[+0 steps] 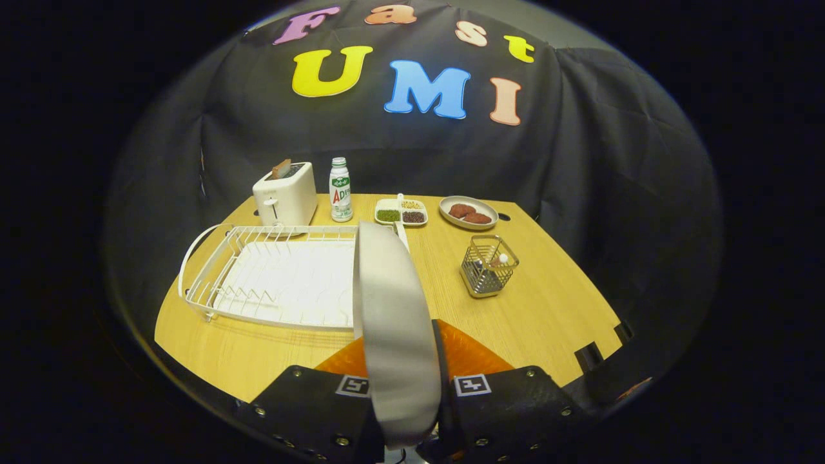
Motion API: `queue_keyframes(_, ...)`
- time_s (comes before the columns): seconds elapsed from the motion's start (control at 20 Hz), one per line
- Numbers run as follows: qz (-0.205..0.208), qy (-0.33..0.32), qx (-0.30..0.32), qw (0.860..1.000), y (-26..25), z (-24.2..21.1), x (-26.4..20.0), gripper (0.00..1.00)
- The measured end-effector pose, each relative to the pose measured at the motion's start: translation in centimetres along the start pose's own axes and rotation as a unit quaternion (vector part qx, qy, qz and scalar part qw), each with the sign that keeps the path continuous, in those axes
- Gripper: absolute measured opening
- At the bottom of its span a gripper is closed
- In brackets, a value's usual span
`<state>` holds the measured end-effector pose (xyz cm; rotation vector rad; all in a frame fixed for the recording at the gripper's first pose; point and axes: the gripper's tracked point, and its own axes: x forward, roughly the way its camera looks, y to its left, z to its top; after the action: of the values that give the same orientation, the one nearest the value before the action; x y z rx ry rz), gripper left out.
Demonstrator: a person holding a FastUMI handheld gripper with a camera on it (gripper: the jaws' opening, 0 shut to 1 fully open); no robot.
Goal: Take the plate from the dish rack, then take the spoon from the basket and place it into the plate.
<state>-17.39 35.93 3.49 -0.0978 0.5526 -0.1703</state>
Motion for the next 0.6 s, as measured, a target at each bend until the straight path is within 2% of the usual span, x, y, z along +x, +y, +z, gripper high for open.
queue_keyframes(0.3,0.072,0.049,0.033,0.996,0.3,-5.4,0.2,0.31)
queue_keyframes(0.6,0.146,0.093,0.084,0.981,2.0,-8.3,1.6,0.31)
